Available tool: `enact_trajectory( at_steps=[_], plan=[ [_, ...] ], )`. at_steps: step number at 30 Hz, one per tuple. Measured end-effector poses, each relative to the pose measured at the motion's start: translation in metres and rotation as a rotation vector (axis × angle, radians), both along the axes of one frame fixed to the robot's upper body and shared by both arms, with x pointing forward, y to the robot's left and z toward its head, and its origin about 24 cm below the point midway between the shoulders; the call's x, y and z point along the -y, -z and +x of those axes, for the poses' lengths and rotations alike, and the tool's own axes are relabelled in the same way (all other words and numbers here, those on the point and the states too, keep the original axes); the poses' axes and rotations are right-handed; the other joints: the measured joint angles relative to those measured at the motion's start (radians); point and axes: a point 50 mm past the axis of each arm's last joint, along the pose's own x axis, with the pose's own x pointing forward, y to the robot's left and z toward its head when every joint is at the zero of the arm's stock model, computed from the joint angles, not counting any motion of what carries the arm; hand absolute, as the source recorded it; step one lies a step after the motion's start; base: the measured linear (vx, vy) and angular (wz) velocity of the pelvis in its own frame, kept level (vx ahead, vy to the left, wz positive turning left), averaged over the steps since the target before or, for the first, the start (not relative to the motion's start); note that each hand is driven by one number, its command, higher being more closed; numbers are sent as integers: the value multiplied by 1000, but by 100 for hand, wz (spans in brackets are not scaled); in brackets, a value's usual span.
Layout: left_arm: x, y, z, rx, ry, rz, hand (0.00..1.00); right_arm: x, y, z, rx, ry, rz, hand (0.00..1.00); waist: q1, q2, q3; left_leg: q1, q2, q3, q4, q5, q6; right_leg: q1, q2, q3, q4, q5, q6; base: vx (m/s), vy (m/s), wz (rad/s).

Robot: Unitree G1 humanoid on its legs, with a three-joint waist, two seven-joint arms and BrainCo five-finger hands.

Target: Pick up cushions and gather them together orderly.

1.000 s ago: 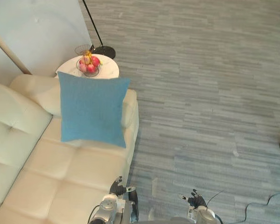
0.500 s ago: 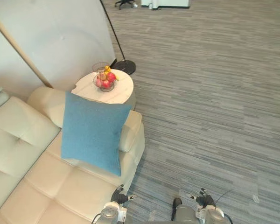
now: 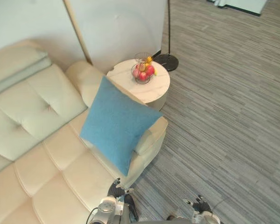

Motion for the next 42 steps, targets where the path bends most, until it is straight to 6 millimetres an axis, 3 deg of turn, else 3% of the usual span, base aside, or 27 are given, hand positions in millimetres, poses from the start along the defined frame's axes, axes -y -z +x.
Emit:
enact_trajectory(
  at_steps=[2, 3, 4, 5, 8, 11, 12, 14, 15, 17, 18, 19, 22, 24, 25, 26, 28, 31, 36, 37, 39, 42],
  plan=[
    [1, 3, -5, -21, -17, -15, 0, 0, 2, -6, -18, -2, -2, 0, 0, 19, -13, 37, -15, -54, -2, -33, -11, -74, -62, 24, 287, -3, 8, 179, 109, 69],
    [-2, 3, -7, -30, -14, -6, 0, -1, 2, -8, -18, -3, 1, 0, -13, 6, -13, 63, -31, -98, -2, -38, -1, -127, -91, 72, 446, -18, 20, 202, 73, 85],
    [-4, 4, -8, -32, -13, 0, 0, -1, 3, -9, -21, -3, 2, 0, -15, 4, -12, 66, -35, -113, -2, -39, 0, -136, -92, 82, 471, -26, 21, 261, -13, 117],
    [-11, 4, -10, -42, -9, 18, 0, -1, 4, -14, -34, 0, 4, 0, -19, -8, -19, 78, -42, -164, -7, -42, 1, -160, -83, 97, 505, -75, 10, 167, -47, 92],
    [-14, 4, -10, -41, -9, 26, 0, 0, 5, -19, -44, 5, 2, 0, -21, -7, -20, 97, -44, -263, -30, -31, -14, -188, -51, 108, 414, -115, -9, 200, -86, 118],
    [-14, 4, -10, -39, -13, 31, 0, 2, 4, -17, -39, 15, -1, 0, -38, 1, -15, 97, -33, -399, -35, -19, -43, -246, 5, 279, 281, -103, 0, 166, -208, 127],
    [-15, 4, -10, -38, -13, 36, 0, 2, 3, -13, -30, 14, -2, 0, -49, -1, -16, 93, -33, -453, -36, -14, -61, -255, 18, 347, 226, -81, 2, 151, -346, 153],
    [-20, 3, -8, -32, -18, 53, 0, 1, 4, -14, -34, 15, 2, 0, -53, -43, -30, 60, -55, -539, -13, -23, -100, -254, 12, 461, 103, 40, -5, 103, -426, 157],
    [-22, 3, -8, -38, -31, 56, 0, 3, 4, -14, -42, 21, 0, 0, -56, -37, -17, 50, -54, -594, 4, -33, -121, -245, 17, 448, 124, 25, 4, 45, -444, 136],
    [-12, 5, -12, -43, -36, 27, 0, 18, 1, -13, -34, 43, -35, 0, -48, 9, -26, 48, 3, -637, -34, -4, -162, -218, 52, 353, 112, -4, -21, 91, -409, 112],
    [-11, 5, -13, -46, -45, 21, 0, 21, 0, -12, -31, 42, -42, 0, -49, 16, -30, 47, 14, -640, -55, 13, -172, -213, 61, 331, 112, -9, -30, 102, -367, 105],
    [-13, 5, -13, -45, -63, 21, 0, 22, 0, -13, -31, 42, -44, 0, -49, 21, -29, 57, 43, -663, -101, 46, -194, -183, 86, 280, 99, -15, -39, 54, -277, 88],
    [-18, 6, -16, -49, -99, 19, 0, 17, 0, -9, -17, 37, -34, 0, -46, 13, -25, 56, 74, -693, -141, 93, -199, -126, 122, 203, 50, -5, -56, 38, -204, 83],
    [-20, 5, -15, -45, -101, 20, 0, 14, 0, -9, -17, 37, -28, 0, -45, 1, -28, 33, 75, -661, -140, 121, -183, -116, 122, 176, 30, 1, -65, -6, -82, 60],
    [-21, 5, -15, -43, -99, 24, 0, 10, 0, -7, -11, 36, -17, 0, -43, -8, -29, 12, 75, -589, -143, 150, -155, -117, 107, 159, 24, 5, -72, -29, 3, 56],
    [-22, 4, -14, -41, -94, 25, 0, 8, 0, -5, -7, 36, -12, 0, -55, -14, -29, 7, 89, -434, -129, 132, -103, -116, 93, 130, 7, 15, -88, -52, 43, 47],
    [-22, 3, -9, -30, -88, 27, 0, 6, 1, -8, -13, 39, -5, 0, -51, -12, -22, -31, 138, -225, -4, 82, -42, -114, 80, 120, 11, 14, -86, -57, 70, 27],
    [-22, 5, -16, -50, -76, 30, 0, 5, 5, -21, -47, 34, -3, 0, -55, -2, -32, -22, 108, -194, -6, 82, -74, -96, 70, 144, 5, -15, -52, -43, 82, 31],
    [-23, 8, -24, -79, -41, 39, 0, 7, 5, -28, -48, 44, -9, 0, -70, -8, -49, 104, -3, -195, -356, 244, -66, -96, 44, 232, -63, 7, -20, 34, 102, 25],
    [-24, 9, -24, -82, -35, 43, 0, 6, 5, -29, -45, 45, -7, 0, -73, -10, -48, 99, -7, -196, -359, 248, -68, -94, 42, 235, -66, 12, -19, 70, 89, 18],
    [-27, 9, -26, -91, -34, 51, 0, 0, 2, -23, -12, 45, 2, 0, -69, -23, -52, 103, -18, -192, -359, 250, -69, -81, 37, 247, -96, 38, -20, 81, 62, -3],
    [-28, 9, -25, -89, -35, 56, 0, 7, -13, -3, 100, 45, -45, 0, -73, -28, -54, 112, -25, -171, -359, 247, -70, -69, 34, 274, -112, 54, -16, 117, 32, -26]
  ],
)
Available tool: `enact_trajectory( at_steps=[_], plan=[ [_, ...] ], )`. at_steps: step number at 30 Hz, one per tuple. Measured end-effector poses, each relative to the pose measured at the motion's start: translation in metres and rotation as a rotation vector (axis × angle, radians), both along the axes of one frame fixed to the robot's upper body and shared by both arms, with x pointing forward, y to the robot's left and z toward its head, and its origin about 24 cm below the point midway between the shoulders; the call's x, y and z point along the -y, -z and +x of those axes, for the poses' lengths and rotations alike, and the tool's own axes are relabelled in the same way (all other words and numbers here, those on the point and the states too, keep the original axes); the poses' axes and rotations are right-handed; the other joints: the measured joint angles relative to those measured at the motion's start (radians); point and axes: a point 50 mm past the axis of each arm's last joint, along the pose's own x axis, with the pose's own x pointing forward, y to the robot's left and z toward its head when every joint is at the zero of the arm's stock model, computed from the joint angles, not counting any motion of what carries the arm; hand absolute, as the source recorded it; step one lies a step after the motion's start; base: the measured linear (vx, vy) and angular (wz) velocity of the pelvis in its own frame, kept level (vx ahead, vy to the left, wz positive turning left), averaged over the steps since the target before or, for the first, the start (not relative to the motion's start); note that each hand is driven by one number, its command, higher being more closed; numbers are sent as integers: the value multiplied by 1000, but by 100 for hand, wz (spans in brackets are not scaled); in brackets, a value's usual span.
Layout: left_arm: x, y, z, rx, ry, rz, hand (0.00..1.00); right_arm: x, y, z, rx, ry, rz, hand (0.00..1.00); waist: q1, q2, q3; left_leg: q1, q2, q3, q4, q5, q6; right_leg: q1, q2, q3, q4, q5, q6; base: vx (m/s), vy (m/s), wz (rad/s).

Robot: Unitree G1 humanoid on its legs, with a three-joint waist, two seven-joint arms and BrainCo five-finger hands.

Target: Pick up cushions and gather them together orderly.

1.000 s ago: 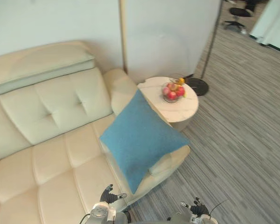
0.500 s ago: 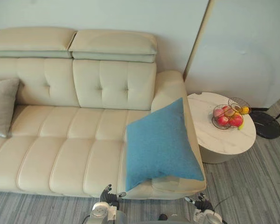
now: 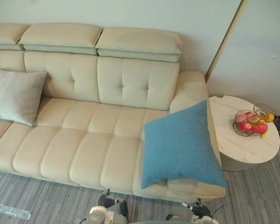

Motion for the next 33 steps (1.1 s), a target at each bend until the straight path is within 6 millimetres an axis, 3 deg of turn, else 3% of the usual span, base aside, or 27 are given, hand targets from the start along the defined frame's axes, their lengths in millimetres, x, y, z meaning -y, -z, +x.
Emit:
enact_trajectory(
  at_steps=[5, 10, 11, 18, 28, 33],
  plan=[
    [1, 0, 0, 3, -3, 5, 0, 21, -55, 37, 289, -3, -170, 0, -29, -21, 9, 58, 1, 61, 0, -26, -12, 19, 5, 70, -12, 2, 0, 67, 19, -35],
    [10, 1, -2, -3, 26, -10, 0, 41, -97, 44, 440, 20, -332, 0, -47, -19, 10, 88, 10, 105, 0, -37, -21, 18, 15, 122, -1, 2, -2, 25, -3, -34],
    [13, 2, -3, -7, 32, -14, 0, 43, -114, 47, 505, 14, -382, 0, -53, -15, 12, 98, 13, 114, 0, -39, -22, 18, 18, 136, 3, 2, -2, -18, -7, -29],
    [21, 2, -3, -8, 90, -17, 0, 38, -178, 60, 766, -50, -559, 0, -64, -11, 15, 111, 11, 113, 0, -41, -19, 17, 16, 149, 6, 2, -4, -50, 2, -5],
    [27, 1, 1, -1, 174, -25, 0, 24, -196, 81, 889, -213, -517, 0, -49, -10, 17, 99, 7, 105, 0, -42, -18, 12, 14, 143, 5, 2, -4, -1, -1, 1],
    [35, -9, 23, 78, 218, -29, 0, 24, -178, 107, 796, -286, -510, 0, -32, -20, 24, 23, 4, 70, 6, -26, -3, -46, 12, 113, 22, 5, -6, 33, -3, 22]
  ],
)
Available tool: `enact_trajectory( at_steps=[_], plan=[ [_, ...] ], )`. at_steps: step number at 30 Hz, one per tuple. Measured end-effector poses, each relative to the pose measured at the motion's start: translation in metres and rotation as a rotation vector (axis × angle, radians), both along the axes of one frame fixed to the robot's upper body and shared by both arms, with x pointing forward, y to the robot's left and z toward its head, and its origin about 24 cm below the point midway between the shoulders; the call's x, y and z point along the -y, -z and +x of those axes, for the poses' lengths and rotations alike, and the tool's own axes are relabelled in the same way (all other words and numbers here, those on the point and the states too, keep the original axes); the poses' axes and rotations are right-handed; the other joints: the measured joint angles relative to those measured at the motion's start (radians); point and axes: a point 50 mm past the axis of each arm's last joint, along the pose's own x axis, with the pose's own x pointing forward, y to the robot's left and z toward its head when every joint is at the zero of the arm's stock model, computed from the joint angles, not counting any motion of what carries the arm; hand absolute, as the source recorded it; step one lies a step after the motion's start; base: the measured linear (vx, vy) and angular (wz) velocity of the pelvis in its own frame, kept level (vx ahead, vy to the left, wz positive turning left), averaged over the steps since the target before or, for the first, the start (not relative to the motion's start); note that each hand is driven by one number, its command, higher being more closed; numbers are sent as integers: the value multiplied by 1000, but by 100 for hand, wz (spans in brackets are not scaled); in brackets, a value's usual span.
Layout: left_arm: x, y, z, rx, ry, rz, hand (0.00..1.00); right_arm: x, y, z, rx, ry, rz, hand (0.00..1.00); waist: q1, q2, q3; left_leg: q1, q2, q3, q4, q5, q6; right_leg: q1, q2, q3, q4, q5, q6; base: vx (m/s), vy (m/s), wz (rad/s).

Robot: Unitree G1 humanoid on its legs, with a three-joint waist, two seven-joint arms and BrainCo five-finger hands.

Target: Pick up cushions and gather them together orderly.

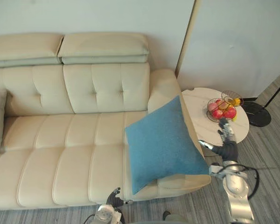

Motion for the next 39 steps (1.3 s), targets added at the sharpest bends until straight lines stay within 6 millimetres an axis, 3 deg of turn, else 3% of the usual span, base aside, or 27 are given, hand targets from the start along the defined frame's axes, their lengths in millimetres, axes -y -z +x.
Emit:
enact_trajectory(
  at_steps=[4, 10, 16, 25, 30, 39],
  plan=[
    [1, -6, 9, 42, 0, -9, 0, -7, 11, 18, -72, 4, -40, 0, 14, 0, 28, -6, -1, -13, 0, 0, 0, -3, 0, -4, 6, 5, -6, 23, 16, 9],
    [4, -20, 37, 133, -10, -6, 0, -11, 29, 29, -190, 38, -106, 0, 21, 4, 105, -97, 6, -37, 56, 1, 12, -78, -5, -17, 60, 15, -2, -40, 21, 13],
    [12, -37, 66, 227, -18, -22, 0, -16, 17, 48, -170, 134, -202, 0, 20, 9, 162, -226, 31, -44, 209, -60, 16, -147, -11, -16, 85, 15, -1, -100, 19, 1],
    [30, -63, 99, 353, 17, -32, 0, -11, 21, 53, -200, 259, -224, 0, 16, 13, 209, -335, 50, -60, 267, -57, 24, -234, 0, -19, 106, 19, -4, -43, 12, 3],
    [37, -90, 128, 458, 10, -71, 0, -5, 15, 66, -194, 287, -225, 0, 7, 11, 234, -386, 50, -63, 269, -36, 37, -285, 0, -19, 112, 31, -6, 30, -1, 0],
    [51, -164, 190, 709, 7, -119, 0, 17, -26, 92, -88, 326, -264, 0, -7, 9, 317, -457, 53, -62, 271, -18, 41, -362, 3, -18, 126, 43, -9, 3, 0, 0]
  ],
)
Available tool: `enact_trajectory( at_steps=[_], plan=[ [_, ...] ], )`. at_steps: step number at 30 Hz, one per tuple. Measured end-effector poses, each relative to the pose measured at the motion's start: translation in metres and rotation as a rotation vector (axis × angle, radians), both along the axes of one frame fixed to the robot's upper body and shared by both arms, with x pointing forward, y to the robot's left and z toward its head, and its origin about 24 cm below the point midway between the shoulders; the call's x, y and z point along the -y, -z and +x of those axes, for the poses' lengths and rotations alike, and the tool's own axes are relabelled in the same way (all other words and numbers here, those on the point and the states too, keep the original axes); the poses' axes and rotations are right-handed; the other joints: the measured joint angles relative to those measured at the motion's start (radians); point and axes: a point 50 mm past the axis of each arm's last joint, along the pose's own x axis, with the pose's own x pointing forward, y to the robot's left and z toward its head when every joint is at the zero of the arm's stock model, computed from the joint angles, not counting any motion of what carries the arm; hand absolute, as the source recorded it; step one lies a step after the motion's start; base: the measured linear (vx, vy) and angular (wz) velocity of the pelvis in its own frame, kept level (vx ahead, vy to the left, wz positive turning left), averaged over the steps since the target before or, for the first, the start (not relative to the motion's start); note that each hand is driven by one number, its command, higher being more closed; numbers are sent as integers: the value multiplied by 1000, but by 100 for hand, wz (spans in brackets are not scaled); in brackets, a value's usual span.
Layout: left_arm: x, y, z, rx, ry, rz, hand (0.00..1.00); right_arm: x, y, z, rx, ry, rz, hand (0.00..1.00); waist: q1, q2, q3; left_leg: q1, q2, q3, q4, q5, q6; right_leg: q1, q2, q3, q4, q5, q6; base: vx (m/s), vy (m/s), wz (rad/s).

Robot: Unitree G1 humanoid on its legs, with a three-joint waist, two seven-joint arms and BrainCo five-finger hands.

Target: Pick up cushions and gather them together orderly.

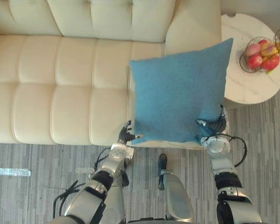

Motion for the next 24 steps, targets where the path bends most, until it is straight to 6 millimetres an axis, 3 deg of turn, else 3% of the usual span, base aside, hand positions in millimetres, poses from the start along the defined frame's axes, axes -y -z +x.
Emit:
enact_trajectory(
  at_steps=[5, 10, 11, 12, 15, 24],
  plan=[
    [9, -28, 17, 85, -2, -3, 0, -5, -24, 4, 120, -21, 35, 0, 3, -1, 19, -45, 6, 23, -11, 18, 5, -75, 3, 16, 27, 6, -4, -19, -10, -11],
    [17, -42, 23, 119, -41, -49, 0, -17, -41, 3, 230, -43, 101, 0, 9, -5, 30, -85, 21, 38, -7, 21, 6, -122, 14, 26, 33, 19, -10, -20, -9, -8],
    [20, -45, 24, 126, -38, -59, 0, -20, -45, 2, 259, -45, 119, 100, 12, -5, 30, -97, 26, 40, -6, 22, 3, -134, 16, 26, 34, 22, -11, -19, -18, -6],
    [22, -47, 25, 127, -41, -79, 100, -22, -48, 2, 274, -47, 127, 100, 14, -5, 31, -102, 28, 41, -5, 22, 2, -138, 17, 25, 33, 23, -10, -18, -15, -3],
    [33, -54, 23, 131, -48, -171, 100, -27, -51, -3, 317, -43, 172, 100, 24, -7, 32, -108, 35, 43, -3, 20, -1, -141, 19, 22, 32, 26, -12, 0, 0, 0],
    [48, -109, 19, 296, -55, -491, 100, -29, -64, -6, 408, -40, 252, 100, 47, -7, 32, -132, 51, 34, 30, 17, 1, -134, 27, -3, 31, 27, -14, 7, -8, 5]
  ],
)
